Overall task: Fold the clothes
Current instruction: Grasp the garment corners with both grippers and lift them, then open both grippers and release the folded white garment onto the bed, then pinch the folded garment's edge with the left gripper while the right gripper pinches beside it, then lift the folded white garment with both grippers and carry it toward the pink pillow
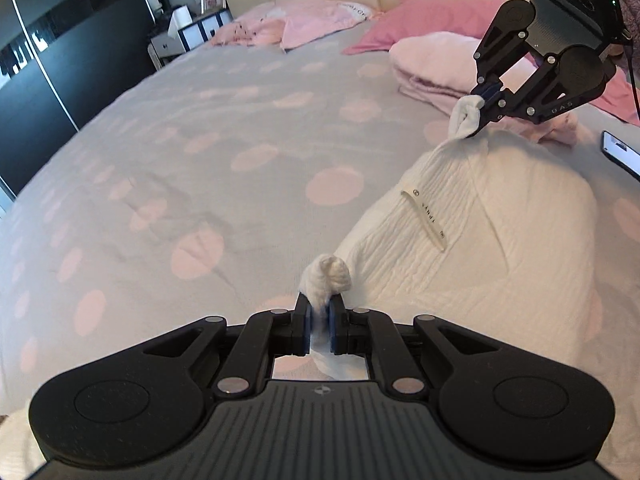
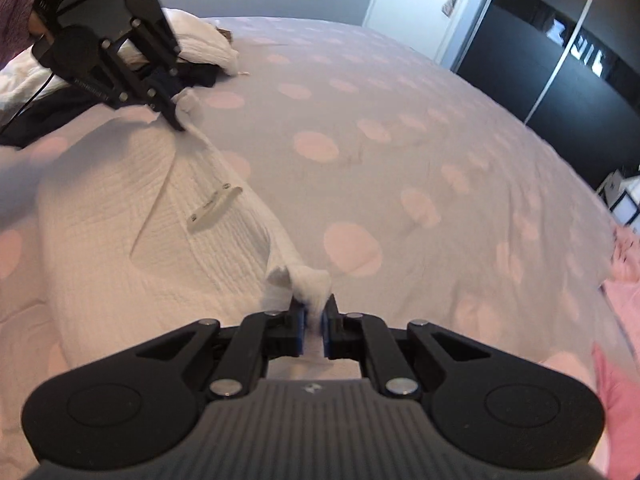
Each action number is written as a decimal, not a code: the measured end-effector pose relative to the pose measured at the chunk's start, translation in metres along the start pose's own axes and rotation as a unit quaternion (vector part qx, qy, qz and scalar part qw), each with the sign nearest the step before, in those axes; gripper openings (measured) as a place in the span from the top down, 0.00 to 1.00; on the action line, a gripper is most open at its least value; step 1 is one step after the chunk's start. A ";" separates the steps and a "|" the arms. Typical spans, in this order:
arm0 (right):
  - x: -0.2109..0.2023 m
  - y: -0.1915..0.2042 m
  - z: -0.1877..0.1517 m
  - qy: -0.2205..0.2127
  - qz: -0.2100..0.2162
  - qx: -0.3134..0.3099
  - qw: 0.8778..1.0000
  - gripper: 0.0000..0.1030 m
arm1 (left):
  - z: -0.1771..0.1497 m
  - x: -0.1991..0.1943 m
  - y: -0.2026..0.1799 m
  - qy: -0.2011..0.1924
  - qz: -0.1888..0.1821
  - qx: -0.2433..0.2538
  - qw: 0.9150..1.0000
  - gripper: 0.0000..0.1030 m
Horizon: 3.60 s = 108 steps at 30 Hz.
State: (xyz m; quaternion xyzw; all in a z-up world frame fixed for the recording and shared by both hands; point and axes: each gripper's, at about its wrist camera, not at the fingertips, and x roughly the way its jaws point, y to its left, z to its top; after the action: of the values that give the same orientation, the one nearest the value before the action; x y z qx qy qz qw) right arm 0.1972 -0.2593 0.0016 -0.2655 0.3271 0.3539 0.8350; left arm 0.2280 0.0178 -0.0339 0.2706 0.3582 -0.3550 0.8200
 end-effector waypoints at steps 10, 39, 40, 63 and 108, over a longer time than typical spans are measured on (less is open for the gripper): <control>0.046 -0.024 -0.010 -0.002 -0.009 0.092 0.996 0.79 | -0.011 0.015 0.018 0.001 0.019 -0.054 0.998 0.80; -0.004 0.038 -0.020 -0.081 -0.124 0.283 0.947 0.85 | -0.023 -0.013 -0.038 -0.070 0.114 -0.199 0.971 0.87; 0.003 0.038 -0.019 -0.072 -0.122 0.282 0.949 0.85 | -0.025 -0.006 -0.034 -0.057 0.110 -0.206 0.971 0.87; 0.023 0.016 -0.032 -0.065 -0.099 0.330 0.936 0.67 | -0.029 -0.011 -0.024 -0.090 0.113 -0.234 0.961 0.80; 0.064 0.002 -0.096 -0.050 0.107 0.563 0.818 0.76 | -0.090 0.025 0.002 -0.086 -0.043 -0.458 0.884 0.77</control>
State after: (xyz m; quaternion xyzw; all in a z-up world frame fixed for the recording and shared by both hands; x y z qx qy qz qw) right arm 0.1955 -0.2962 -0.1074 0.3062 0.4532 0.2076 0.8110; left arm 0.2058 0.0721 -0.1067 -0.1823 0.4199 -0.2082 0.8643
